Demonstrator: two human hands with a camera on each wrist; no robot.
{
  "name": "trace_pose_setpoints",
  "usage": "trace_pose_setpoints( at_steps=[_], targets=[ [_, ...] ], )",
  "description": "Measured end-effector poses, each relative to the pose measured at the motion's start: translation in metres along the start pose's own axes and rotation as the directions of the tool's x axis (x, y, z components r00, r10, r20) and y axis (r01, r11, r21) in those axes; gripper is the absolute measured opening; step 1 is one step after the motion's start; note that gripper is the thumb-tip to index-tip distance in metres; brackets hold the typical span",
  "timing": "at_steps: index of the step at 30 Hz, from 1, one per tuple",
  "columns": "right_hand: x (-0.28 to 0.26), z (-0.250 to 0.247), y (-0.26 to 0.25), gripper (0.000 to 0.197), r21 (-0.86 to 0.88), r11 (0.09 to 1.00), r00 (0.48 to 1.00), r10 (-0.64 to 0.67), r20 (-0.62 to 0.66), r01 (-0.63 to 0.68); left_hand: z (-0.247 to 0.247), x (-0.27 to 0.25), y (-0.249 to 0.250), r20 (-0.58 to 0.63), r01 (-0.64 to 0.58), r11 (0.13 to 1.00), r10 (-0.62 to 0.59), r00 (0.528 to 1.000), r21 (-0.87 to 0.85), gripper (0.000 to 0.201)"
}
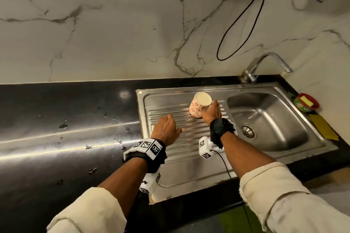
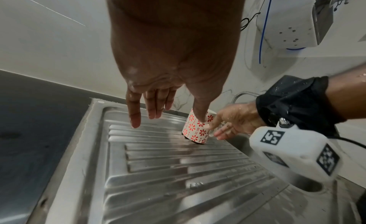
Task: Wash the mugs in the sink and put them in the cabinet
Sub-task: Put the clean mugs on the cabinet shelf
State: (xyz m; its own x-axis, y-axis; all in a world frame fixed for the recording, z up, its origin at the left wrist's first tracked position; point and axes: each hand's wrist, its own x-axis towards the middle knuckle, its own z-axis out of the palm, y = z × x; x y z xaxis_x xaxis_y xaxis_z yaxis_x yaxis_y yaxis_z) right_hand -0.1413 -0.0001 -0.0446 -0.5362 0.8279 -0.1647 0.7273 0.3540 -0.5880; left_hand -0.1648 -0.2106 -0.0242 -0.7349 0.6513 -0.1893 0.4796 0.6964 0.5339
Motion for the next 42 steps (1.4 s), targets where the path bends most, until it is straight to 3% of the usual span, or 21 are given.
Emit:
trace_pose_setpoints(
  at_steps=[2,4,9,17,22,28,31,33,36,38,42],
  targets=[
    [0.006,-0.003,-0.003,0.065,-0.078,0.997,1.0,-0.021,-0.014,0.02,0.004,-0.001,0.002,0.01,-0.003,1.0,0.003,1.0,0.006,0.063],
    [0.012,-0.005,-0.002,0.062,-0.124,0.992,0.999,-0.017,-0.031,0.013,0.008,-0.002,0.004,0.022,-0.006,1.0,0.005,1.0,0.019,0.063],
    [0.029,-0.009,0.006,0.09,-0.103,0.994,0.995,-0.009,0.101,0.019,0.011,-0.004,0.009,0.0,-0.021,0.999,0.021,1.0,0.037,0.062],
    [-0.004,0.011,0.017,0.062,0.063,0.996,0.99,0.052,0.133,-0.061,0.022,-0.008,0.02,0.034,-0.01,0.997,0.007,0.999,0.081,0.062],
    [-0.034,0.026,0.007,0.048,0.044,0.998,0.999,-0.047,-0.016,0.048,0.015,-0.014,0.024,-0.009,0.007,0.996,-0.006,1.0,0.092,0.06],
    [-0.089,0.011,-0.042,0.048,0.053,0.979,0.98,-0.194,-0.042,0.196,-0.034,-0.046,0.01,-0.095,0.046,0.985,-0.03,0.995,0.169,0.071],
    [-0.131,-0.01,-0.086,0.044,0.117,0.936,0.943,-0.328,-0.054,0.332,-0.081,-0.073,-0.004,-0.184,0.069,0.971,-0.027,0.983,0.228,0.065],
    [-0.157,-0.018,-0.111,0.044,0.145,0.901,0.912,-0.403,-0.074,0.409,-0.112,-0.091,-0.012,-0.248,0.078,0.958,-0.008,0.969,0.276,0.05],
    [-0.203,-0.03,-0.154,0.044,0.158,0.826,0.84,-0.521,-0.155,0.541,-0.164,-0.127,-0.022,-0.334,0.106,0.933,0.016,0.942,0.343,0.039],
    [-0.235,-0.044,-0.186,0.044,0.182,0.752,0.773,-0.6,-0.208,0.633,-0.201,-0.151,-0.027,-0.427,0.108,0.926,0.061,0.902,0.361,0.038],
    [-0.292,-0.087,-0.253,0.039,0.232,0.594,0.637,-0.693,-0.338,0.77,-0.274,-0.196,-0.026,-0.626,0.082,0.947,0.138,0.767,0.309,0.04]
  ],
)
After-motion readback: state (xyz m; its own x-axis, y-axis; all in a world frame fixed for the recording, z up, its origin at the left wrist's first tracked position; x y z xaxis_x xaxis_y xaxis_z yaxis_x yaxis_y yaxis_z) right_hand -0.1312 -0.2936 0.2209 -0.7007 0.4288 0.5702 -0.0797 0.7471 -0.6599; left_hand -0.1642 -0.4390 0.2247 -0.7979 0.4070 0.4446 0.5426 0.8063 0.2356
